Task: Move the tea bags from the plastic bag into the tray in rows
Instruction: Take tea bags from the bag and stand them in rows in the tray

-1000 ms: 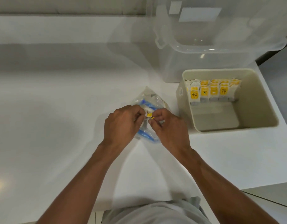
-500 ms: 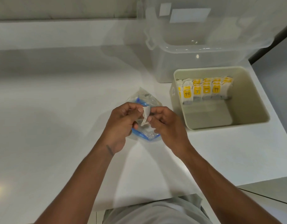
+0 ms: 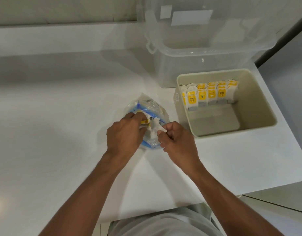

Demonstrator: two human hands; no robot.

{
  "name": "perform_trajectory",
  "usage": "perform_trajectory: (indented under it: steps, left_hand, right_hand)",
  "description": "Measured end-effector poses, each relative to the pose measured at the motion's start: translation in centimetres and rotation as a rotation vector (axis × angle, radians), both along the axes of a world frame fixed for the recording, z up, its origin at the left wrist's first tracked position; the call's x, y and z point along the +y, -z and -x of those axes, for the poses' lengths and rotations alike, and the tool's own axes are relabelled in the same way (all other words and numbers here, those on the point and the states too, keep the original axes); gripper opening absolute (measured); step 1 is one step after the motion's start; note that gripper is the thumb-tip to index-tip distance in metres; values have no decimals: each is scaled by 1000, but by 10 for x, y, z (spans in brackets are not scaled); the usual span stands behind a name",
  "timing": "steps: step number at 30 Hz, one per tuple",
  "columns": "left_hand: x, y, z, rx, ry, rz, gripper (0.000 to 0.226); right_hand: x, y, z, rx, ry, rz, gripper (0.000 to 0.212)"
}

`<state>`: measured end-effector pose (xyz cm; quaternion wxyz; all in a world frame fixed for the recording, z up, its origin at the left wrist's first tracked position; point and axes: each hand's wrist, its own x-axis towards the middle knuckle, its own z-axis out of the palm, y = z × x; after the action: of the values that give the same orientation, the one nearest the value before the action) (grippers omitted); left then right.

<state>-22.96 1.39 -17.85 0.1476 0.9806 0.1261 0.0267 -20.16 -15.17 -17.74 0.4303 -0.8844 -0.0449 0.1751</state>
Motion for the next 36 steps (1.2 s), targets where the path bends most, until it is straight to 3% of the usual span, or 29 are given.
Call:
perform_trajectory:
  steps: [4,10,13,16,20,26,31,36]
  left_hand:
    - [1,9,-5,-73,-18,-32,36]
    - [11,1,-9,-172,16,-1,15]
    - [18,-9,-9,-157,-18,138,11]
    - [25,-18,-10,-104,-36,425,6]
    - [29,-30,-9,-31,-64,692,22]
    - [32,-32,-11,26,33,628,31]
    - [32,-29,-12,-15,-41,580,9]
    - [31,-23,-10,6,-66,668,14]
  right_hand:
    - [0,-6,-1,-167,-105,236,24]
    - [2,-7,-2,-134,-91,144,26]
    - [7,-11,-1,-71,-12,43,29]
    - [10,-12,-3,-97,-9,43,27]
    - [10,-11,-5,-133,-65,1,26]
    - [10,-10,-8,-125,-87,-5,24]
    - [11,-7,-9,-130,-117,23,20]
    - [8,-1,-14,-105,-136,15,17]
